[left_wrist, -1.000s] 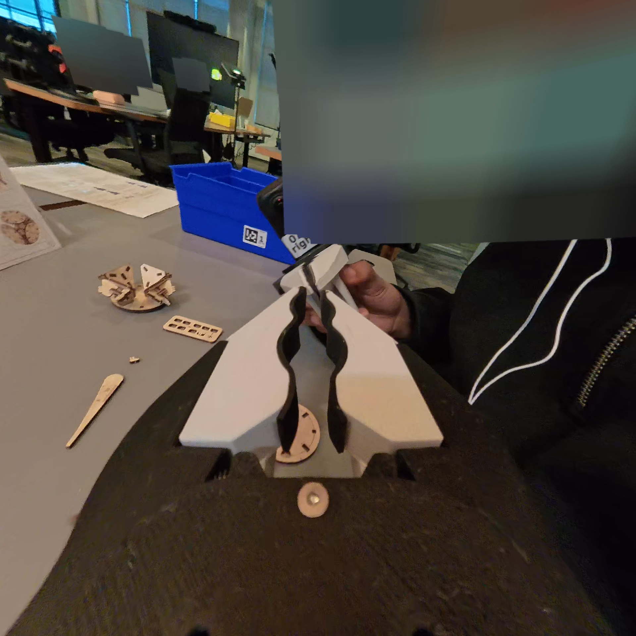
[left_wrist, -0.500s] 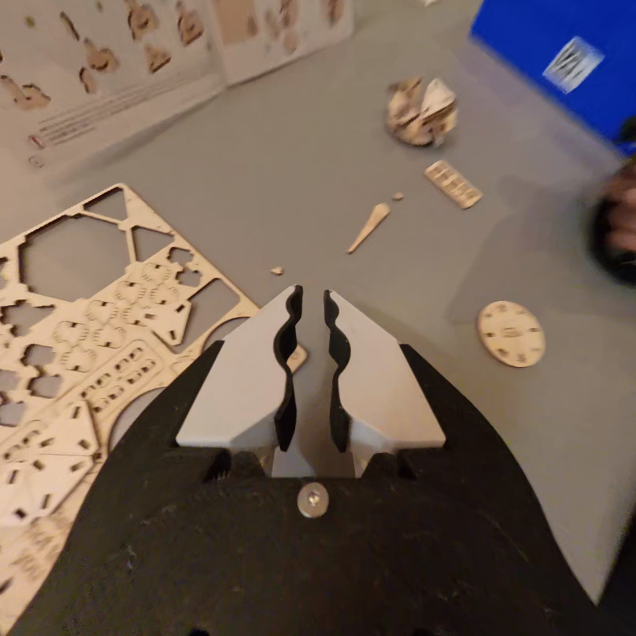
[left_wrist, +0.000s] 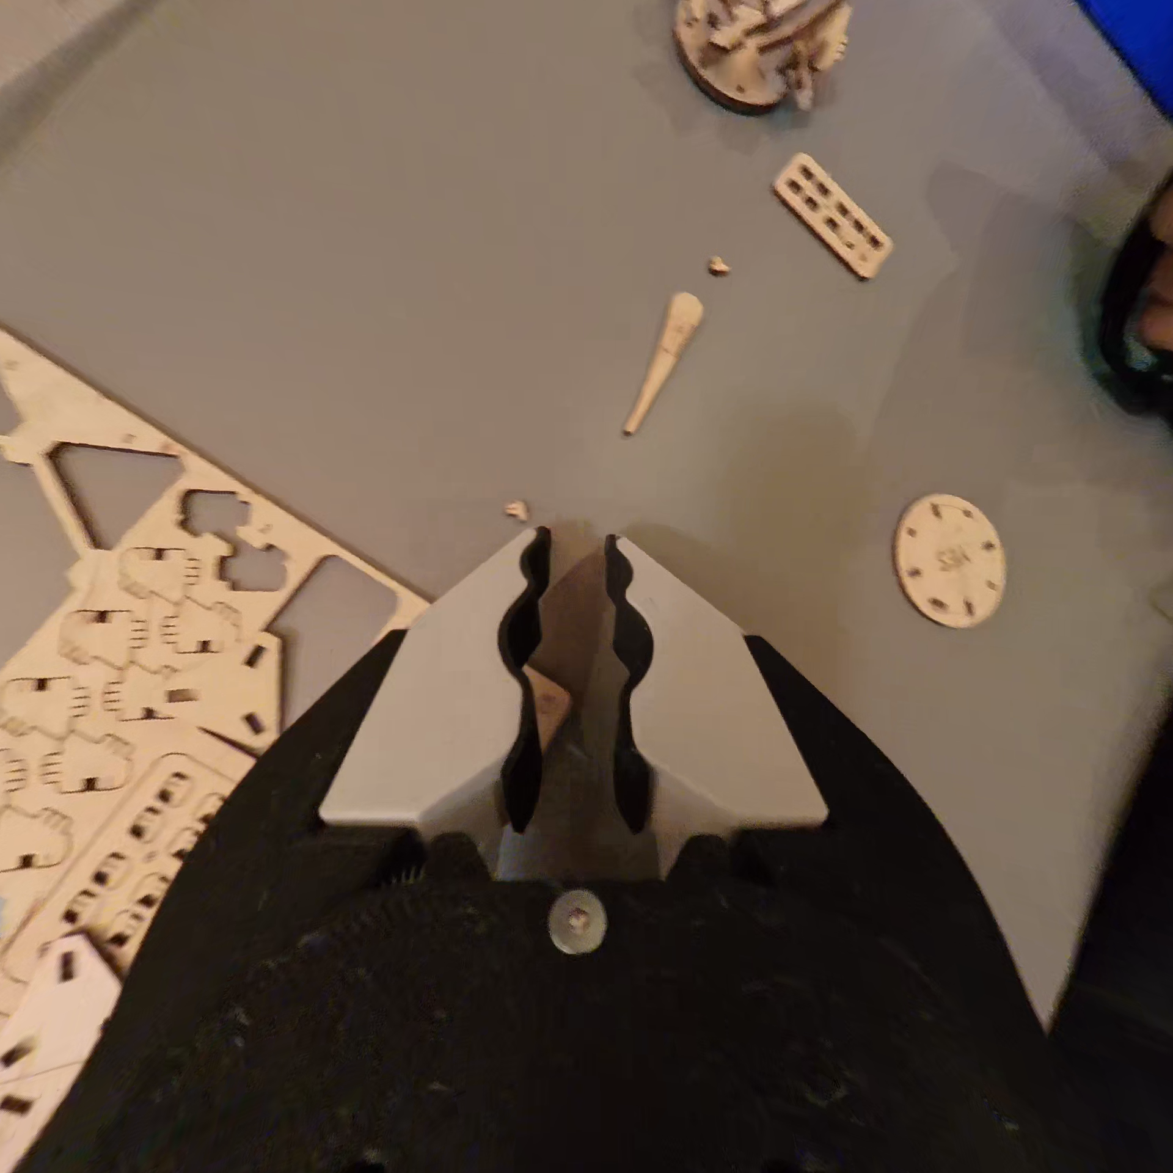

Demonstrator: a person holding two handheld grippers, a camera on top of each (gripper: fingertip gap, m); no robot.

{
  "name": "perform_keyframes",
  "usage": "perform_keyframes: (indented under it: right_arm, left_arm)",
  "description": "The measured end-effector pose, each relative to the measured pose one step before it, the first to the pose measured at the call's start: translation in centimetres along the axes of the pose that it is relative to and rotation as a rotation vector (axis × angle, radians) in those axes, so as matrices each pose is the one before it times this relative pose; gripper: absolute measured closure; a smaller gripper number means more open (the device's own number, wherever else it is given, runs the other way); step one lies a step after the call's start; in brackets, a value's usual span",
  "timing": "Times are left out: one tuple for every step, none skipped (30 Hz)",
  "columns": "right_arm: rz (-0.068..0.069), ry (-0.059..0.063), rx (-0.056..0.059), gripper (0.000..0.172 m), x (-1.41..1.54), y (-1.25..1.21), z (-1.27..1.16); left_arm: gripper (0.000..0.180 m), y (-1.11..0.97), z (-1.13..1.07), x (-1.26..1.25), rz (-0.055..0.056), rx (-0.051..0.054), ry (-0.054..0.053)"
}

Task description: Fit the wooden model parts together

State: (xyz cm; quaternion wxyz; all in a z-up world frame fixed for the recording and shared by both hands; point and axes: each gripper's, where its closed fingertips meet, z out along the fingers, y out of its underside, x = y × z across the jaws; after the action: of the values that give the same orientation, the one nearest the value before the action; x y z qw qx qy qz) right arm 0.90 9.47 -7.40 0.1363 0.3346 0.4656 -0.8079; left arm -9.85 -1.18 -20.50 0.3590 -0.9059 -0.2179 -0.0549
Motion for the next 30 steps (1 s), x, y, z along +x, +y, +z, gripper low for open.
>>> perform_keyframes:
  right_arm:
    - [0.0066, -0.0027, 0.0036, 0.172, 0.024, -0.044, -0.015]
    - [0.0064, -0.0035, 0.0036, 0.172, 0.014, -0.045, -0.015]
    - [0.0060, -0.0034, 0.0024, 0.172, 0.004, -0.031, 0.000]
    - [0.0043, -0.0021, 0.0017, 0.172, 0.010, -0.006, 0.007]
    - [0.0030, -0.0015, 0.0008, 0.172, 0.014, -0.007, 0.008]
    - [0.0019, -0.0020, 0.0000, 0.172, -0.020, 0.000, 0.013]
    - [0.0013, -0.0012, -0.0002, 0.172, -0.006, 0.009, 0.020]
    - [0.0004, -0.0007, -0.0006, 0.172, -0.013, 0.014, 0.004]
    - [-0.0007, 0.0010, -0.0005, 0.172, 0.012, 0.000, 0.000]
    - [-0.0010, 0.0025, 0.0008, 0.172, 0.030, -0.016, -0.028]
    - [-0.0003, 0.0017, 0.0024, 0.172, 0.028, -0.037, -0.041]
    - [0.0012, 0.0003, 0.0031, 0.172, 0.014, -0.052, -0.043]
    - [0.0020, -0.0013, 0.0028, 0.172, -0.008, -0.048, -0.033]
    - [0.0018, -0.0017, 0.0023, 0.172, -0.020, -0.036, -0.016]
    - [0.0011, -0.0014, 0.0014, 0.172, -0.020, -0.019, -0.002]
    - [0.0002, -0.0014, 0.0002, 0.172, -0.021, -0.015, 0.009]
    - [-0.0001, -0.0005, -0.0005, 0.172, -0.014, 0.011, 0.017]
    - [0.0003, -0.0003, -0.0007, 0.172, -0.008, 0.020, 0.012]
    - [0.0011, -0.0005, -0.0006, 0.172, 0.006, 0.009, 0.009]
    - [0.0022, -0.0009, 0.0000, 0.172, 0.007, 0.014, 0.005]
    - [0.0028, -0.0016, 0.0007, 0.172, -0.007, -0.008, -0.006]
    - [0.0021, -0.0009, 0.0010, 0.172, 0.008, -0.012, -0.004]
    - [0.0015, 0.0005, 0.0007, 0.172, 0.025, -0.002, -0.011]
    - [0.0009, 0.0000, 0.0008, 0.172, 0.009, -0.017, -0.002]
    - [0.0003, 0.0002, 0.0009, 0.172, 0.001, -0.012, -0.018]
    - [0.0003, 0.0005, 0.0003, 0.172, 0.012, 0.002, -0.002]
    - [0.0003, 0.0002, 0.0002, 0.172, 0.007, -0.002, -0.011]
    - [0.0005, -0.0003, 0.0005, 0.172, -0.008, -0.007, 0.003]
    - [0.0003, -0.0009, 0.0003, 0.172, -0.015, -0.004, 0.002]
    - [0.0004, 0.0003, -0.0001, 0.172, 0.008, -0.005, 0.004]
  left_arm:
    - [0.168, 0.022, -0.192, 0.751, 0.0130, 0.0002, 0.0253]
    - [0.168, -0.236, -0.250, 0.503, 0.0205, 0.0161, 0.0112]
    - [0.169, -0.354, -0.280, 0.282, 0.0172, 0.0229, 0.0021]
    - [0.169, -0.418, -0.267, -0.011, 0.0065, 0.0234, -0.0067]
    - [0.169, -0.450, -0.241, -0.392, -0.0029, 0.0248, -0.0205]
    - [0.169, -0.406, -0.143, -0.697, -0.0066, 0.0244, -0.0311]
    - [0.169, -0.198, -0.014, -0.944, -0.0103, 0.0128, -0.0402]
    - [0.169, 0.071, 0.132, -0.793, -0.0076, -0.0050, -0.0289]
    - [0.169, 0.243, 0.241, -0.487, -0.0013, -0.0170, -0.0112]
    - [0.170, 0.289, 0.291, -0.292, 0.0040, -0.0205, -0.0038]
    - [0.171, 0.280, 0.292, -0.206, 0.0088, -0.0189, -0.0024]
    - [0.174, 0.251, 0.258, -0.067, 0.0133, -0.0171, 0.0019]
    - [0.175, 0.221, 0.216, 0.030, 0.0159, -0.0156, 0.0060]
    - [0.175, 0.188, 0.163, 0.007, 0.0156, -0.0143, 0.0049]
    - [0.175, 0.155, 0.115, -0.016, 0.0133, -0.0115, 0.0040]
    - [0.175, 0.025, 0.027, 0.034, 0.0091, -0.0026, 0.0085]
    - [0.174, -0.010, -0.016, 0.049, 0.0014, -0.0010, 0.0106]
    - [0.175, 0.062, 0.008, 0.091, -0.0031, -0.0056, 0.0118]
    - [0.175, 0.040, 0.035, 0.253, 0.0002, -0.0037, 0.0181]
    - [0.174, 0.003, 0.066, 0.305, 0.0053, -0.0007, 0.0161]
    - [0.174, -0.037, 0.083, 0.264, 0.0092, 0.0014, 0.0096]
    - [0.174, -0.024, 0.102, 0.261, 0.0112, 0.0003, 0.0073]
    - [0.174, -0.041, 0.078, 0.227, 0.0109, -0.0003, 0.0051]
    - [0.175, -0.039, 0.075, 0.264, 0.0095, -0.0011, 0.0084]
    - [0.176, -0.026, 0.019, 0.234, 0.0057, -0.0009, 0.0096]
    - [0.178, -0.037, -0.063, 0.044, -0.0022, -0.0007, 0.0034]
    - [0.177, -0.115, -0.150, -0.130, -0.0068, 0.0052, -0.0026]
    - [0.177, -0.205, -0.211, -0.138, -0.0050, 0.0125, -0.0009]
    - [0.177, -0.247, -0.238, -0.183, -0.0033, 0.0155, -0.0022]
    - [0.177, -0.212, -0.214, -0.180, 0.0007, 0.0128, -0.0008]
